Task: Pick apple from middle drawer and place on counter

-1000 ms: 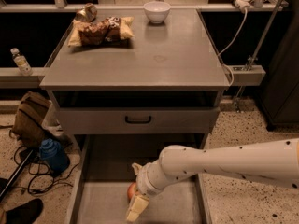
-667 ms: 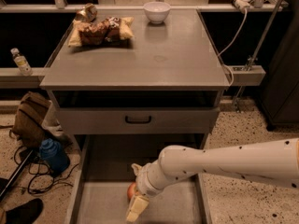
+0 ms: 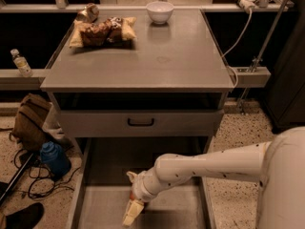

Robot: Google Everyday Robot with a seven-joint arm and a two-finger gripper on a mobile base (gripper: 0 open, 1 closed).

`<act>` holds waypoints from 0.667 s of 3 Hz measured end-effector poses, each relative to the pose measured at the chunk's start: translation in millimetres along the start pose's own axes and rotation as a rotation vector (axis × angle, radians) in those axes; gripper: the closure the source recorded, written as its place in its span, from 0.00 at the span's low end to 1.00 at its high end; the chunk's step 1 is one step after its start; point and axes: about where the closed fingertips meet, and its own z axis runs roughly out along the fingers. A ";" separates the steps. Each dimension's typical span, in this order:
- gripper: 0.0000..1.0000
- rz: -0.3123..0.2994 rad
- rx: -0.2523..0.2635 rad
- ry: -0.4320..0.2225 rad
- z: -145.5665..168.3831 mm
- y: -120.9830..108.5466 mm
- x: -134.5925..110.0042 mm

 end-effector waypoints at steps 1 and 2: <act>0.00 0.010 -0.009 -0.012 30.0 -12.8 15.4; 0.00 0.058 0.017 -0.030 38.7 -21.3 40.8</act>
Offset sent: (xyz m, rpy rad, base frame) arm 0.0203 -0.0263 -0.0633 0.0211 0.0014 -0.1197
